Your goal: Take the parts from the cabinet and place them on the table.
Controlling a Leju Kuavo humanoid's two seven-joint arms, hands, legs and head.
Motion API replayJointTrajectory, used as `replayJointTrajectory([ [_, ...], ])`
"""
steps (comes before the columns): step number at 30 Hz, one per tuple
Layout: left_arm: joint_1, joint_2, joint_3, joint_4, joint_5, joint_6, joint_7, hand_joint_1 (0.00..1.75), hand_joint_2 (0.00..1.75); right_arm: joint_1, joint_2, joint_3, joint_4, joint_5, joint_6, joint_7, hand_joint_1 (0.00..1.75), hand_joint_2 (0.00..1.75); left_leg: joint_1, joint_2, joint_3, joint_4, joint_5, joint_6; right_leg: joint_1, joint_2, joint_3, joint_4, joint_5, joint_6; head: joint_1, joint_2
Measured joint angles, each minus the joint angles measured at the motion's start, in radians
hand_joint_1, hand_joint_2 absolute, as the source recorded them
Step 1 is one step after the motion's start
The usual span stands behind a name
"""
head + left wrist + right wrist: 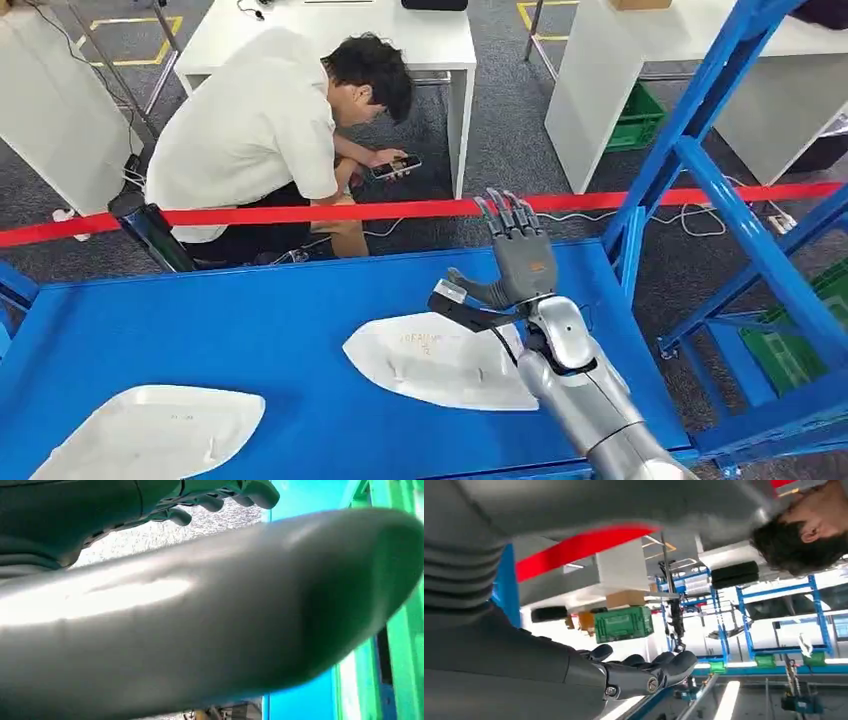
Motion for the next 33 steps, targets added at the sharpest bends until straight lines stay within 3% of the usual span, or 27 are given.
replayJointTrajectory([
  [3, 0.000, -0.002, 0.001, 0.000, -0.002, 0.000, -0.001, 0.00, 0.00, 0.012, 0.000, 0.000, -0.001, -0.001, 0.006, 0.002, 0.00, 0.00, 0.001, 0.000, -0.001, -0.005, 0.019, -0.021, 0.005, 0.003, -0.017, -0.005, 0.010, -0.025, 0.000, 0.000],
  [4, 0.002, -0.002, 0.001, 0.000, -0.002, 0.000, -0.001, 0.00, 0.00, 0.018, 0.000, 0.000, -0.002, -0.001, 0.006, 0.001, 0.00, 0.00, 0.001, -0.001, -0.006, -0.008, 0.025, -0.028, 0.000, 0.002, -0.022, -0.013, 0.022, -0.035, 0.000, 0.000],
  [5, 0.003, 0.001, 0.002, 0.000, -0.002, 0.000, -0.002, 0.00, 0.00, 0.019, 0.002, 0.000, -0.002, -0.001, 0.010, 0.001, 0.00, 0.00, 0.006, 0.000, -0.014, 0.005, 0.001, -0.031, -0.003, -0.002, -0.030, -0.015, 0.034, -0.043, 0.000, 0.000],
  [6, 0.003, 0.002, 0.002, 0.001, -0.002, 0.000, -0.003, 0.00, 0.00, 0.021, 0.005, 0.000, -0.003, -0.002, 0.013, 0.002, 0.00, 0.00, 0.005, 0.001, -0.031, 0.044, -0.055, -0.034, -0.003, -0.001, -0.041, -0.016, 0.044, -0.052, -0.005, 0.000],
  [8, 0.003, 0.003, 0.002, 0.001, -0.003, 0.000, -0.008, 0.00, 0.00, 0.024, 0.005, 0.000, -0.003, -0.001, 0.020, 0.002, 0.00, 0.00, 0.005, 0.001, -0.068, 0.190, -0.168, -0.041, 0.000, -0.001, -0.066, -0.015, 0.063, -0.056, -0.014, 0.000],
  [9, 0.003, 0.004, 0.002, 0.001, -0.003, -0.001, -0.012, 0.00, 0.00, 0.026, 0.005, 0.000, -0.002, 0.000, 0.021, 0.002, 0.00, 0.00, 0.005, 0.001, -0.080, 0.257, -0.198, -0.043, 0.002, -0.002, -0.080, -0.013, 0.073, -0.056, -0.014, 0.000],
  [10, 0.004, 0.004, 0.003, 0.001, -0.003, -0.001, -0.014, 0.00, 0.00, 0.028, 0.005, 0.000, -0.002, 0.000, 0.023, 0.000, 0.00, 0.00, 0.005, 0.001, -0.078, 0.291, -0.198, -0.043, 0.003, -0.002, -0.093, -0.012, 0.083, -0.056, -0.014, 0.000],
  [11, 0.003, 0.006, 0.005, 0.001, -0.003, -0.001, -0.017, 0.00, 0.00, 0.029, 0.005, 0.000, -0.002, 0.002, 0.023, 0.000, 0.00, 0.00, 0.005, 0.001, -0.055, 0.284, -0.175, -0.040, 0.005, -0.003, -0.108, -0.010, 0.092, -0.055, -0.014, 0.000],
  [13, 0.002, 0.006, 0.008, 0.001, -0.002, -0.001, -0.019, 0.00, 0.00, 0.030, 0.005, -0.002, -0.002, 0.002, 0.024, 0.000, 0.00, 0.00, 0.003, 0.001, 0.038, 0.171, -0.119, -0.029, 0.008, -0.002, -0.133, -0.007, 0.110, -0.052, -0.014, 0.000],
  [14, 0.001, 0.007, 0.009, 0.000, -0.001, -0.001, -0.021, 0.00, 0.00, 0.030, 0.005, -0.003, -0.002, 0.002, 0.024, 0.000, 0.00, 0.00, 0.001, 0.001, 0.106, 0.080, -0.111, -0.021, 0.009, -0.002, -0.141, -0.006, 0.119, -0.048, -0.015, 0.000],
  [15, -0.002, 0.009, 0.009, -0.001, -0.001, -0.001, -0.021, 0.00, 0.00, 0.030, 0.005, -0.004, -0.002, 0.002, 0.024, 0.000, 0.00, 0.00, -0.004, 0.000, 0.150, 0.005, -0.144, -0.013, 0.010, -0.002, -0.146, -0.005, 0.125, -0.043, -0.014, 0.000],
  [16, -0.002, 0.008, 0.009, -0.001, -0.001, -0.001, -0.022, 0.00, 0.00, 0.030, 0.005, -0.005, -0.002, 0.002, 0.024, 0.000, 0.00, 0.00, -0.008, 0.000, 0.168, -0.015, -0.142, -0.012, 0.010, -0.003, -0.147, -0.007, 0.135, -0.036, -0.011, 0.000],
  [18, -0.002, 0.008, 0.010, 0.000, 0.000, -0.001, -0.023, 0.00, 0.00, 0.029, 0.006, -0.005, -0.002, 0.002, 0.024, -0.001, 0.00, 0.00, -0.013, 0.000, 0.152, -0.019, -0.134, 0.000, 0.005, -0.003, -0.146, -0.014, 0.152, -0.023, -0.013, 0.000],
  [19, 0.000, 0.007, 0.010, 0.000, 0.000, -0.001, -0.022, 0.00, 0.00, 0.031, 0.006, -0.005, -0.002, 0.002, 0.024, -0.001, 0.00, 0.00, -0.011, 0.001, 0.147, -0.027, -0.122, 0.010, 0.009, -0.002, -0.149, -0.019, 0.160, -0.014, -0.013, 0.000],
  [20, -0.001, 0.004, 0.010, 0.000, 0.001, -0.001, -0.022, 0.00, 0.00, 0.031, 0.004, -0.006, -0.001, 0.002, 0.024, 0.000, 0.00, 0.00, -0.005, 0.008, 0.140, -0.032, -0.108, 0.018, 0.004, -0.001, -0.153, -0.010, 0.146, -0.009, -0.014, 0.000],
  [21, -0.001, 0.005, 0.010, 0.000, 0.001, -0.001, -0.022, 0.00, 0.00, 0.030, 0.004, -0.007, -0.001, 0.002, 0.025, 0.000, 0.00, 0.00, -0.005, 0.009, 0.133, -0.032, -0.097, 0.027, 0.005, -0.002, -0.169, 0.018, 0.093, -0.004, -0.007, 0.000],
  [23, -0.001, 0.006, 0.010, -0.002, 0.001, -0.001, -0.023, 0.00, 0.00, 0.030, 0.004, -0.008, -0.001, 0.002, 0.025, 0.000, 0.00, 0.00, -0.005, 0.010, 0.105, -0.031, -0.074, 0.031, 0.000, -0.002, -0.204, 0.149, -0.028, 0.004, -0.002, 0.000],
  [24, 0.000, 0.006, 0.010, -0.002, 0.001, -0.001, -0.023, 0.00, 0.00, 0.031, 0.004, -0.008, 0.000, 0.002, 0.026, -0.001, 0.00, 0.00, -0.005, 0.011, 0.089, -0.028, -0.062, 0.031, -0.001, -0.002, -0.220, 0.223, -0.064, 0.008, -0.001, 0.000],
  [25, 0.000, 0.006, 0.010, -0.001, 0.001, -0.001, -0.022, 0.00, 0.00, 0.031, 0.004, -0.008, 0.002, 0.003, 0.028, -0.001, 0.00, 0.00, -0.005, 0.011, 0.071, -0.024, -0.052, 0.030, -0.002, -0.002, -0.224, 0.275, -0.068, 0.010, 0.000, 0.000],
  [26, 0.000, 0.006, 0.011, -0.001, 0.001, -0.001, -0.023, 0.00, 0.00, 0.031, 0.004, -0.008, 0.004, 0.007, 0.032, -0.002, 0.00, 0.00, -0.005, 0.010, 0.054, -0.022, -0.047, 0.029, -0.004, -0.002, -0.210, 0.281, -0.042, 0.011, 0.000, 0.000],
  [27, 0.000, 0.006, 0.011, 0.000, 0.001, -0.006, -0.033, 0.00, 0.00, 0.030, 0.004, -0.008, 0.007, 0.007, 0.038, -0.003, 0.00, 0.00, -0.005, 0.011, 0.041, -0.019, -0.039, 0.026, -0.005, -0.002, -0.179, 0.253, -0.004, 0.010, 0.000, 0.000],
  [28, 0.000, 0.006, 0.011, 0.000, 0.001, -0.013, -0.045, 0.00, 0.00, 0.029, 0.004, -0.008, 0.010, 0.006, 0.043, -0.009, 0.00, 0.00, -0.005, 0.011, 0.028, -0.015, -0.032, 0.024, -0.005, -0.003, -0.130, 0.193, 0.034, 0.008, 0.001, 0.000],
  [29, 0.000, 0.006, 0.011, -0.001, 0.003, -0.014, -0.052, 0.00, 0.00, 0.024, 0.004, -0.008, 0.014, 0.000, 0.050, -0.018, 0.00, 0.00, -0.005, 0.011, 0.018, -0.009, -0.026, 0.019, -0.005, -0.003, -0.067, 0.111, 0.045, 0.004, 0.002, 0.000],
  [30, 0.001, 0.006, 0.012, -0.001, 0.007, -0.022, -0.057, 0.00, 0.00, 0.014, 0.004, -0.008, 0.022, -0.008, 0.060, -0.026, 0.00, 0.00, -0.007, 0.011, 0.010, -0.004, -0.021, 0.014, -0.003, -0.004, -0.005, 0.024, 0.007, -0.003, 0.005, 0.000],
  [31, 0.000, 0.006, 0.013, 0.000, 0.007, -0.028, -0.061, 0.00, 0.00, 0.005, 0.004, -0.009, 0.030, -0.018, 0.069, -0.037, 0.00, 0.00, -0.009, 0.012, 0.006, 0.002, -0.017, 0.008, 0.003, -0.003, 0.017, -0.026, -0.013, -0.012, 0.002, 0.000],
  [33, -0.001, 0.008, 0.017, -0.001, 0.005, -0.040, -0.066, 0.00, 0.00, -0.015, 0.004, -0.009, 0.066, -0.027, 0.092, -0.046, 0.00, 0.00, -0.007, 0.013, 0.009, -0.006, -0.003, -0.006, 0.007, -0.002, 0.010, -0.025, -0.008, -0.022, 0.000, 0.000],
])
